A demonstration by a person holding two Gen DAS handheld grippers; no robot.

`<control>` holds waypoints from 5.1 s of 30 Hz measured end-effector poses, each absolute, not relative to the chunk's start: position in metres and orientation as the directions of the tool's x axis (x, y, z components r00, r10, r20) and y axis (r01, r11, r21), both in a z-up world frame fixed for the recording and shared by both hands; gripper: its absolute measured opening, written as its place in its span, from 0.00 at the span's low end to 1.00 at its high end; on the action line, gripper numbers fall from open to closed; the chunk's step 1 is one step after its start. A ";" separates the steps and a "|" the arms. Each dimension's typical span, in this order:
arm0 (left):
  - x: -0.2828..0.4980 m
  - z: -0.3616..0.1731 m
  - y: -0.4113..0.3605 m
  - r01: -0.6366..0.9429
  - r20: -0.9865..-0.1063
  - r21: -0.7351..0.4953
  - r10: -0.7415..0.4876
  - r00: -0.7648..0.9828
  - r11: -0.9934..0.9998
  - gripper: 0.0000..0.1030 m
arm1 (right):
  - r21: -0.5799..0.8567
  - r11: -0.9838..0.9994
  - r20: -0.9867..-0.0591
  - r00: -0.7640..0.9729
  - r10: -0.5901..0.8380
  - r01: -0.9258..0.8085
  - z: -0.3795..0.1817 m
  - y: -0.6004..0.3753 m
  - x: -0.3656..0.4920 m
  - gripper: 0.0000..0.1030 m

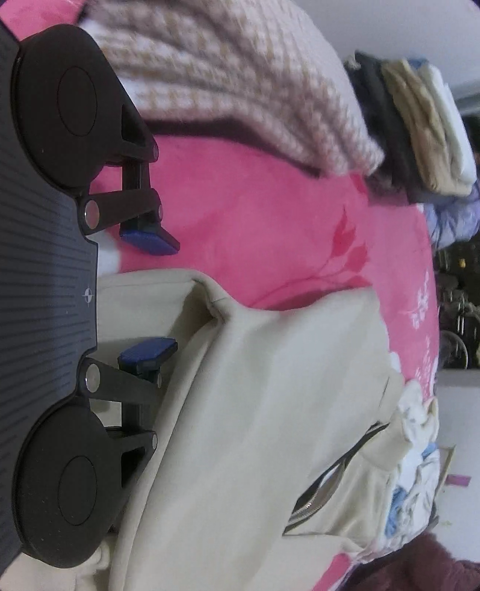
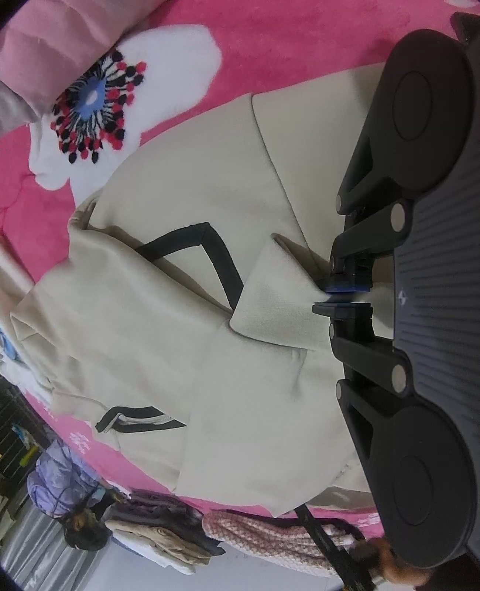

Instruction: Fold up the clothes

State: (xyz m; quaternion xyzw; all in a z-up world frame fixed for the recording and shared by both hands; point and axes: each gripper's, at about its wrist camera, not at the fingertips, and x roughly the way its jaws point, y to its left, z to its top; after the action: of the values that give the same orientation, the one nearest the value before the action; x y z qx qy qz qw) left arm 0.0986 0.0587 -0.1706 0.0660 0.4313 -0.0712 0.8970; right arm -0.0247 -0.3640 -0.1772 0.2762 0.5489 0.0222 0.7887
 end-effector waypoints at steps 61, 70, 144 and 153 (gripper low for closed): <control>0.101 -0.180 0.128 -0.112 -0.784 -0.362 -0.237 0.574 0.925 0.49 | 0.653 0.707 -0.567 0.443 0.694 -0.271 -0.155 -0.164 0.257 0.18; 0.067 -0.118 0.120 -0.062 -0.724 -0.311 -0.194 0.662 0.949 0.51 | 0.667 0.739 -0.449 0.743 0.496 -0.090 0.005 -0.411 0.094 0.22; 0.037 -0.159 -0.114 0.221 -0.957 0.067 0.000 0.289 0.973 0.66 | -0.039 0.965 -0.869 0.486 0.096 -0.260 -0.183 -0.268 0.044 0.23; 0.038 -0.159 -0.106 0.253 -0.955 0.006 -0.070 0.289 0.967 0.73 | 0.020 0.977 -0.871 0.476 0.122 -0.214 -0.196 -0.276 0.074 0.26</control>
State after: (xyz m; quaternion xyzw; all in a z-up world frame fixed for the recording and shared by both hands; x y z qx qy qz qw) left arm 0.0382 -0.1060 -0.1593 0.0782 0.5875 -0.1010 0.7991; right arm 0.0743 -0.2764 -0.1959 -0.0455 0.5022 0.0978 0.8580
